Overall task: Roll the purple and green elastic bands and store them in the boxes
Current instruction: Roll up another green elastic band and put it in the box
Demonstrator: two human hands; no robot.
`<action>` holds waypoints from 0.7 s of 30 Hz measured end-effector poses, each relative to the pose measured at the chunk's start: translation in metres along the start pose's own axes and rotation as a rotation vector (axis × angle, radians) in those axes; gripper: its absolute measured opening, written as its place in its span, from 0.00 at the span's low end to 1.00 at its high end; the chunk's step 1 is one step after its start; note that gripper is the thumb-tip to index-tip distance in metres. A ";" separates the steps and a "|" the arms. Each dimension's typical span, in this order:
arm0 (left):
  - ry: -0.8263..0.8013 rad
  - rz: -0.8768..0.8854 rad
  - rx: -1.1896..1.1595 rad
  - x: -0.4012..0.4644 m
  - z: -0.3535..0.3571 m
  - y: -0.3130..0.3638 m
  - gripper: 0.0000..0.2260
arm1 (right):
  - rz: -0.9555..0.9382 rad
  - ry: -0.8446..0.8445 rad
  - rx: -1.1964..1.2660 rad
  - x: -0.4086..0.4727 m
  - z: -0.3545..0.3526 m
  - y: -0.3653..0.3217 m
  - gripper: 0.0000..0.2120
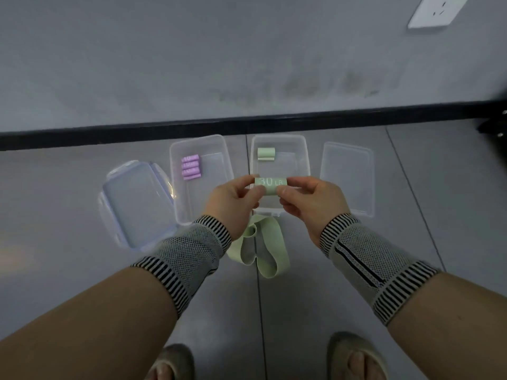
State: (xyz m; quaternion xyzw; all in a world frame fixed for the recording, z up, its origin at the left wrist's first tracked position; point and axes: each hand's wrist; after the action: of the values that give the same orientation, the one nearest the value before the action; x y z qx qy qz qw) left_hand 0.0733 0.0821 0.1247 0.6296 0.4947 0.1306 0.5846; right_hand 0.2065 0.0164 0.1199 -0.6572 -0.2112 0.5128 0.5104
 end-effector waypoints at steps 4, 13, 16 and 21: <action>-0.005 0.021 0.165 0.039 0.008 -0.019 0.16 | 0.032 0.031 0.057 0.041 -0.001 0.021 0.09; -0.021 0.085 0.765 0.110 -0.006 -0.046 0.20 | 0.101 0.131 0.213 0.114 0.000 0.039 0.04; -0.076 0.107 1.019 0.137 -0.012 -0.055 0.22 | 0.126 0.187 0.190 0.144 -0.005 0.046 0.03; -0.150 0.120 1.159 0.168 -0.012 -0.060 0.26 | 0.137 0.210 0.084 0.186 -0.008 0.063 0.08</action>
State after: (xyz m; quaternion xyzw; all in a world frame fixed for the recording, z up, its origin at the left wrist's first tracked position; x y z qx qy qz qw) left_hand 0.1160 0.2096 0.0067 0.8810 0.4061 -0.1730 0.1701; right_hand 0.2697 0.1376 -0.0219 -0.6984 -0.0897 0.4832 0.5204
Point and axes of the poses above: each hand's wrist, its own x-axis towards the middle knuckle, its own z-axis out of the palm, y = z × x, and after that the axes turned 8 degrees about -y, right-handed
